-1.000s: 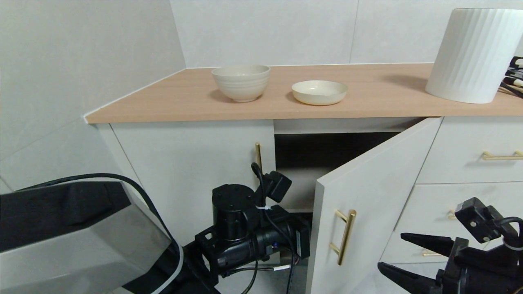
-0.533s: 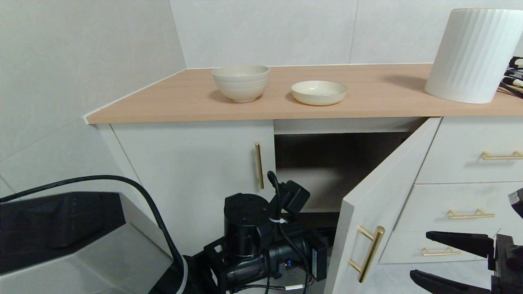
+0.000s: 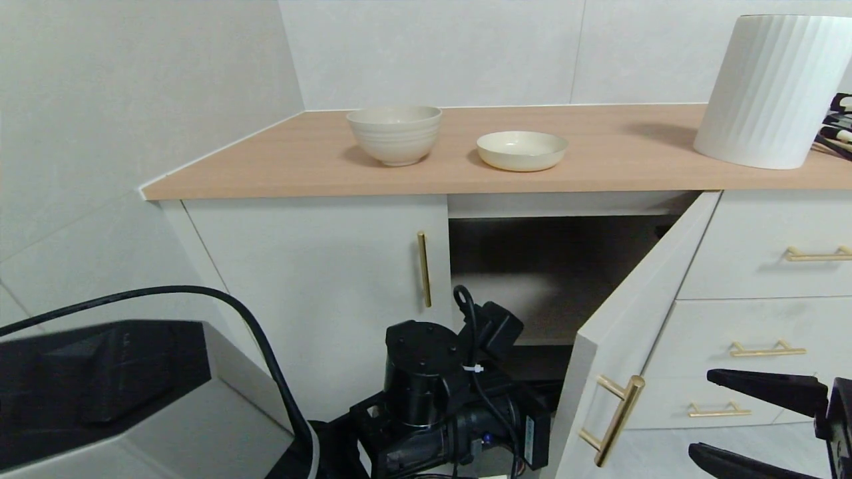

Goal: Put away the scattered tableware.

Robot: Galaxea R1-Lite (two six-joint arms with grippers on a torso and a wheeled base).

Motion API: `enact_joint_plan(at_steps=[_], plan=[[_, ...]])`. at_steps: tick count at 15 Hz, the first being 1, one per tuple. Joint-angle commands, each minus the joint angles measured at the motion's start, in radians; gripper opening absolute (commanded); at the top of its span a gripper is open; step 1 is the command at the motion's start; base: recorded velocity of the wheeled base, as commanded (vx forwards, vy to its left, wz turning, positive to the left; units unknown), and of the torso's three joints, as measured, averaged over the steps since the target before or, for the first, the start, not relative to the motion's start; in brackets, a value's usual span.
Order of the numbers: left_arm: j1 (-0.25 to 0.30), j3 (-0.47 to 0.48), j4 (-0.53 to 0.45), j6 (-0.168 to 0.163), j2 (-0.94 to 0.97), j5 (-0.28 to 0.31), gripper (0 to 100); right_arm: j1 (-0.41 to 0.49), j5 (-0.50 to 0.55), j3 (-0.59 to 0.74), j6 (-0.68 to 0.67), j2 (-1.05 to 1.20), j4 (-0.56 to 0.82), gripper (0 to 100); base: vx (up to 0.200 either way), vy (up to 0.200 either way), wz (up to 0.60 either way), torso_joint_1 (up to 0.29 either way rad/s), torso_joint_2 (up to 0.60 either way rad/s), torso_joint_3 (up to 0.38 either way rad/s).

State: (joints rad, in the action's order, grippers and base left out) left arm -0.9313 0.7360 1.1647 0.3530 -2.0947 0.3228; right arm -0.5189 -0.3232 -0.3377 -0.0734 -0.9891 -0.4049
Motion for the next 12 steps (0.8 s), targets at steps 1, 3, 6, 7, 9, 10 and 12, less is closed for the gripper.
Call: enact_joint_plan(at_steps=[1,3,6,7,9,10,12], plan=[[-0.004,0.006,0.001,0.001,-0.01,0.012,0,-0.004,0.0,0.002,0.0,0.004,0.0,100,-0.2,0.0,0.0,0.002,0.0,0.002],[0.005,0.017,0.001,0.003,-0.028,0.012,0,-0.004,0.0,0.005,0.0,0.001,-0.002,100,-0.1,0.0,0.0,0.004,0.0,-0.001],[0.051,0.105,-0.013,0.003,-0.105,0.021,0,-0.003,0.0,0.006,0.0,-0.005,-0.002,100,0.0,0.0,0.0,0.0,0.0,0.0],[0.075,0.174,-0.068,0.003,-0.127,0.022,0,-0.003,0.0,0.006,0.0,-0.008,-0.002,100,0.0,0.0,0.0,0.0,0.0,0.0],[0.104,0.281,-0.215,0.004,-0.125,0.062,0,-0.004,-0.004,0.008,0.0,-0.006,-0.002,100,0.0,0.0,0.0,0.0,0.0,0.0],[0.104,0.301,-0.235,0.004,-0.116,0.065,0,-0.006,-0.004,0.008,0.0,0.0,-0.002,100,0.0,0.0,0.0,0.0,0.0,0.0],[0.086,0.299,-0.246,0.004,-0.081,0.064,0,-0.01,-0.01,0.005,-0.002,0.015,-0.002,100,0.0,0.0,0.0,0.0,0.0,0.0]])
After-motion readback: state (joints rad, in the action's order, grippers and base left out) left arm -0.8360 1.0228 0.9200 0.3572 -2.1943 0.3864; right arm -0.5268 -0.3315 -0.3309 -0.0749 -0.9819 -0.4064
